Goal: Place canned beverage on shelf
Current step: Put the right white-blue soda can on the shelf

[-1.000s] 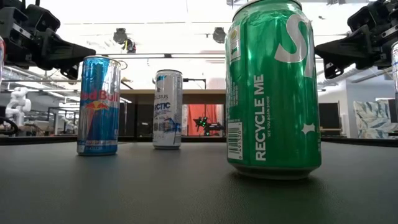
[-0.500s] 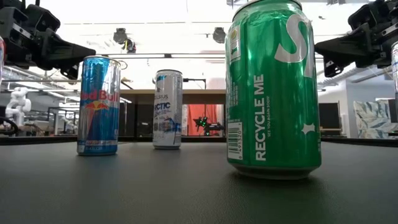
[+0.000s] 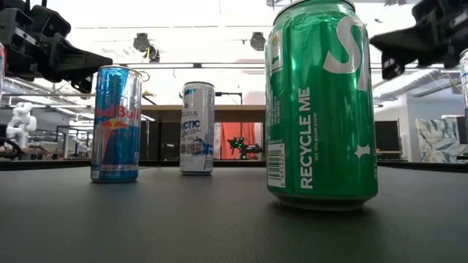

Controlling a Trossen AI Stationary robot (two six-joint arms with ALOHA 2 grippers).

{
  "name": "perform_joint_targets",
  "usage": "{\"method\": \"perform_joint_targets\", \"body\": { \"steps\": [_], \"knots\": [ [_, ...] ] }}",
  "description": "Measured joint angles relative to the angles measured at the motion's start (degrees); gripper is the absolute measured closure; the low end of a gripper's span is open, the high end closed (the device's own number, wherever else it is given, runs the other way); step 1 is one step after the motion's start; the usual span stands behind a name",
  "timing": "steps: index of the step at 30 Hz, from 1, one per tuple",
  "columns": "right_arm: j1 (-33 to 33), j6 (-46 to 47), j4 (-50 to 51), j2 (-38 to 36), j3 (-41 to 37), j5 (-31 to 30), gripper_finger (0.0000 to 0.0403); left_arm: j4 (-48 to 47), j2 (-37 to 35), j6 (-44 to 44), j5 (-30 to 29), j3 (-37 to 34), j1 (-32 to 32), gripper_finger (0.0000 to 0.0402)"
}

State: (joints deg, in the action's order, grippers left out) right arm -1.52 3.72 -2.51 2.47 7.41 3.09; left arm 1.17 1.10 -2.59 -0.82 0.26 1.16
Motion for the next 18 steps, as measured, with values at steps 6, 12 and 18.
{"method": "perform_joint_targets", "body": {
  "steps": [6,12,18],
  "knots": [
    [0.02,-0.34,3.16,3.99,6.64,-0.04,0.0403,0.02,0.00,-0.01,0.00,0.01,0.00,0.0402],
    [0.00,-0.04,5.47,9.26,14.03,-0.05,0.0403,0.02,0.00,-0.02,0.02,-0.01,-0.01,0.0402],
    [0.00,-0.05,10.44,14.88,22.40,-0.07,0.0403,0.02,0.00,0.00,0.02,0.01,-0.01,0.0402]
  ]
}}
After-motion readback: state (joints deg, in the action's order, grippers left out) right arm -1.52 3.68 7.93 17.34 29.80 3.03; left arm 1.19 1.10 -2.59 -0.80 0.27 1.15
